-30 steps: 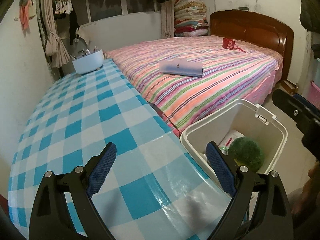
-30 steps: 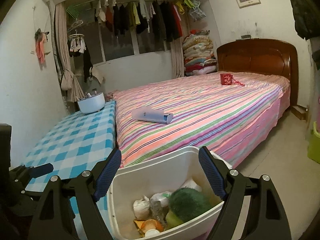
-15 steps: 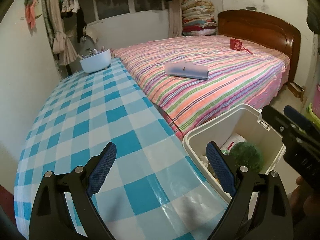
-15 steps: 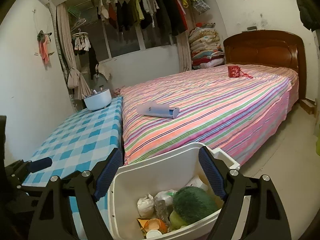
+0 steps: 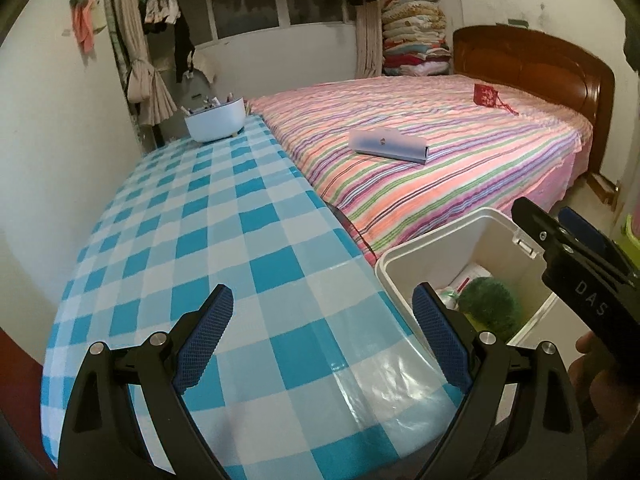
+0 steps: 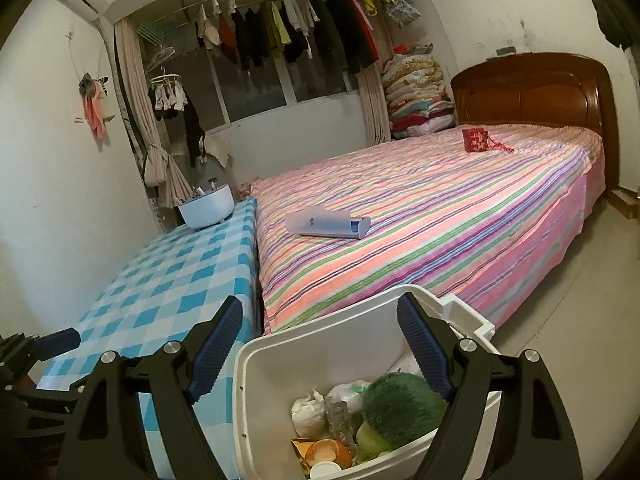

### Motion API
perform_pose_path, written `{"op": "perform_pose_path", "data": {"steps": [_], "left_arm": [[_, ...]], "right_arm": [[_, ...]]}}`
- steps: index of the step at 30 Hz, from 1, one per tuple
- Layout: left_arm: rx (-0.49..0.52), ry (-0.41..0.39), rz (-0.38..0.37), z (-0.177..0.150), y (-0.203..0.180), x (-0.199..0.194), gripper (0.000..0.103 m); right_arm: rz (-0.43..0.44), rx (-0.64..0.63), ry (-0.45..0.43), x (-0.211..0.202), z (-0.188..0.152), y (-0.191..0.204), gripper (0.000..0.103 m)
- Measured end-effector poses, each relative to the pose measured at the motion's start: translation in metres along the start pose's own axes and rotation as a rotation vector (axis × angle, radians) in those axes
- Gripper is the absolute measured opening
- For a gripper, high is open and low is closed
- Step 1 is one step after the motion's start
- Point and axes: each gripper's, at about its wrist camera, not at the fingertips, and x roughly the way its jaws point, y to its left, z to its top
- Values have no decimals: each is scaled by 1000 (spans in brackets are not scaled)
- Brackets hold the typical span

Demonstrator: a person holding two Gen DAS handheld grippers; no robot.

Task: Collect trash

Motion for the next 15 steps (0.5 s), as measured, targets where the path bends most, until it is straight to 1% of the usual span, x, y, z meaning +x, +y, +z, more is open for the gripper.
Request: {"op": "perform_pose_path", "data": {"steps": [4, 6, 9, 15], "left_arm": [[-25, 7, -21, -3, 1, -1, 90], [-25, -4, -29, -2, 0, -2, 90], [4, -5, -60, 2, -8, 2, 90], [50, -37, -86, 7, -16, 9, 90]], "right_arm": [[-13, -10, -6, -5, -1, -3, 78], [-42, -15, -11, -6, -3, -6, 78], [-62, 30, -12, -9, -4, -13, 78], [-92, 5, -30, -11, -6, -9, 78]]}}
